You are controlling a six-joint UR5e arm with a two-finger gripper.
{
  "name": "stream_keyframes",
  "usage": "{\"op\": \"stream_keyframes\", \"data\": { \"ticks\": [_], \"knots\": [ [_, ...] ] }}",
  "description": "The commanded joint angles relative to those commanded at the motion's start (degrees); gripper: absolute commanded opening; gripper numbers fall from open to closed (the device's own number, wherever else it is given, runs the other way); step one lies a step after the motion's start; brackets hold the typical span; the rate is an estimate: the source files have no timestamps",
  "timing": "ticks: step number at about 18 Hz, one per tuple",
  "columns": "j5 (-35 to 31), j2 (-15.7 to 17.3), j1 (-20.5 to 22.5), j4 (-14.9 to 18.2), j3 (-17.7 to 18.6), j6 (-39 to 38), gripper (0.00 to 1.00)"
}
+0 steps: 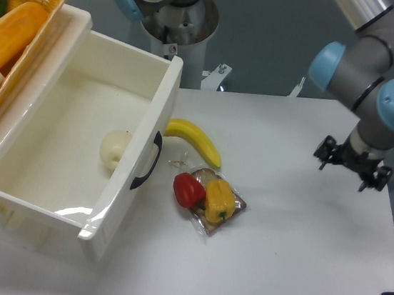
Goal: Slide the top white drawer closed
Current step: 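Move the gripper toward the open white drawer's front face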
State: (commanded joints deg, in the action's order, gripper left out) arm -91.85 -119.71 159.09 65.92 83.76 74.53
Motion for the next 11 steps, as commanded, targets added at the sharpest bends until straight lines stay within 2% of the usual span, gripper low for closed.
{"op": "stream_keyframes", "data": {
  "ticks": [5,7,11],
  "knots": [
    [0.1,0.3,-1.1,0.0,0.7,0.2,1.0],
    [0.4,0.3,-1.4,-0.2,2.9,0.1,1.0],
    [0.2,0.8,-3.3,-1.0,4.0,-4.2,1.0]
  ]
}}
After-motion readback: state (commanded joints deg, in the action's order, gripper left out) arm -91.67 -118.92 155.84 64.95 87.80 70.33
